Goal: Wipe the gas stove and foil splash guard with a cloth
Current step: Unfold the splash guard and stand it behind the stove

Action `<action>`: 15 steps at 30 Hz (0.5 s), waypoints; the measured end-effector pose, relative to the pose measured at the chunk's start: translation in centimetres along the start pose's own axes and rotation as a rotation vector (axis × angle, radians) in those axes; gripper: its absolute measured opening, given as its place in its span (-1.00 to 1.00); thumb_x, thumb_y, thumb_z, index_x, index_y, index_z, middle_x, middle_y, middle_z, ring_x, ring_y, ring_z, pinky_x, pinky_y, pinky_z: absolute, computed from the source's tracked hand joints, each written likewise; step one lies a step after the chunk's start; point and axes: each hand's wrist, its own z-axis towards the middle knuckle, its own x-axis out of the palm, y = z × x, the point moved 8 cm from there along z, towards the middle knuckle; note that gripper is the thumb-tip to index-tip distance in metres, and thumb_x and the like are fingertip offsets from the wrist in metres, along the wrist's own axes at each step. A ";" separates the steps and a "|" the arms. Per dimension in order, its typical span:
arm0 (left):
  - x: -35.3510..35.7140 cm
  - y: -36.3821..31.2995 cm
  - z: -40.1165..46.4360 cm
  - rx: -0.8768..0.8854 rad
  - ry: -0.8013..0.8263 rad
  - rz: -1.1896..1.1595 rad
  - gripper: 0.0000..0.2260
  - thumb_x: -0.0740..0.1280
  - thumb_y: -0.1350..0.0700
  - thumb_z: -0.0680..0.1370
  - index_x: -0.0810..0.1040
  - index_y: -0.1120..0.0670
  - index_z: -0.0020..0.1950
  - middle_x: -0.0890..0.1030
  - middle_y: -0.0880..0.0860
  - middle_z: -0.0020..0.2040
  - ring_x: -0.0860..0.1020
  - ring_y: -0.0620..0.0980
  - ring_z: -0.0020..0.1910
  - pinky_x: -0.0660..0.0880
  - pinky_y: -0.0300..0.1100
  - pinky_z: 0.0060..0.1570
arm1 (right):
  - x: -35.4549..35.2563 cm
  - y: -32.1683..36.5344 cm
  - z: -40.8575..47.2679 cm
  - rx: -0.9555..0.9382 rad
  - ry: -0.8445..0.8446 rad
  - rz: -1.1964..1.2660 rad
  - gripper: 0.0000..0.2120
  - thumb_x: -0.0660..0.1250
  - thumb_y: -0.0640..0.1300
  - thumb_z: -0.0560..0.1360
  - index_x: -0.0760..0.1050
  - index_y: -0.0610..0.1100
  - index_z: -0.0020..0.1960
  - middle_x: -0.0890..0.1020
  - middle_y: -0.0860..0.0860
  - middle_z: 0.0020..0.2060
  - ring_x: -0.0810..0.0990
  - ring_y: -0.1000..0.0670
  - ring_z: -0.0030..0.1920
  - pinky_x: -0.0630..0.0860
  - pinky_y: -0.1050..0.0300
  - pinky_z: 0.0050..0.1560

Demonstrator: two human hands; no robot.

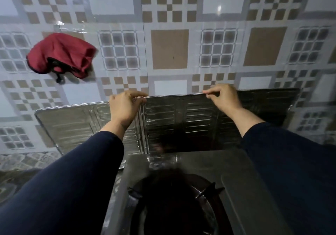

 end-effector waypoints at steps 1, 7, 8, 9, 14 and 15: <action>0.7 0.3 -0.2 -0.008 0.018 -0.013 -0.88 0.35 -0.08 0.49 0.66 -0.15 -0.04 0.73 0.00 -0.11 0.64 0.04 -0.08 0.44 0.09 0.16 | 0.4 -0.7 -0.2 0.013 0.010 -0.003 -0.80 0.43 -0.29 0.42 0.67 -0.11 0.01 0.69 -0.08 -0.02 0.61 -0.07 0.04 0.48 0.03 0.23; 2.3 0.5 -0.4 -0.023 0.052 0.078 -0.83 0.29 -0.11 0.53 0.63 -0.16 0.04 0.70 -0.02 0.01 0.59 0.01 0.06 0.16 -0.09 0.04 | 2.0 -2.2 -0.3 0.019 -0.013 -0.070 -0.73 0.40 -0.20 0.45 0.62 0.13 0.03 0.69 0.00 0.01 0.59 -0.11 0.12 0.34 -0.22 0.32; 2.5 0.5 -0.1 -0.022 0.080 0.089 -0.82 0.28 -0.11 0.53 0.63 -0.16 0.05 0.69 -0.02 0.03 0.58 0.01 0.08 0.17 -0.08 0.06 | 2.2 -1.6 -0.2 0.006 -0.009 -0.124 -0.74 0.39 -0.17 0.46 0.62 0.14 0.05 0.69 0.01 0.03 0.57 -0.11 0.13 0.31 -0.22 0.33; 2.5 0.6 0.1 -0.013 0.109 0.099 -0.81 0.28 -0.12 0.53 0.62 -0.16 0.08 0.69 -0.02 0.06 0.58 0.02 0.10 0.20 -0.06 0.10 | 2.6 -0.7 -0.2 -0.016 -0.004 -0.168 -0.76 0.38 -0.14 0.47 0.62 0.13 0.07 0.68 0.03 0.05 0.55 -0.11 0.14 0.28 -0.18 0.33; 1.1 0.9 0.1 0.081 0.178 0.179 -0.79 0.25 -0.05 0.57 0.58 -0.13 0.15 0.67 -0.02 0.14 0.58 0.07 0.16 0.35 -0.01 0.17 | 7.4 6.7 -0.5 -0.208 0.118 -0.036 -0.75 0.39 -0.16 0.46 0.62 0.05 0.11 0.69 0.01 0.04 0.58 -0.10 0.10 0.38 -0.12 0.26; 0.7 1.3 0.0 0.091 0.186 0.191 -0.81 0.25 -0.02 0.57 0.60 -0.12 0.13 0.67 -0.01 0.13 0.59 0.09 0.14 0.40 -0.02 0.12 | 8.6 7.9 -0.6 -0.228 0.149 -0.006 -0.76 0.38 -0.18 0.47 0.63 0.04 0.10 0.70 0.00 0.03 0.59 -0.10 0.09 0.40 -0.13 0.25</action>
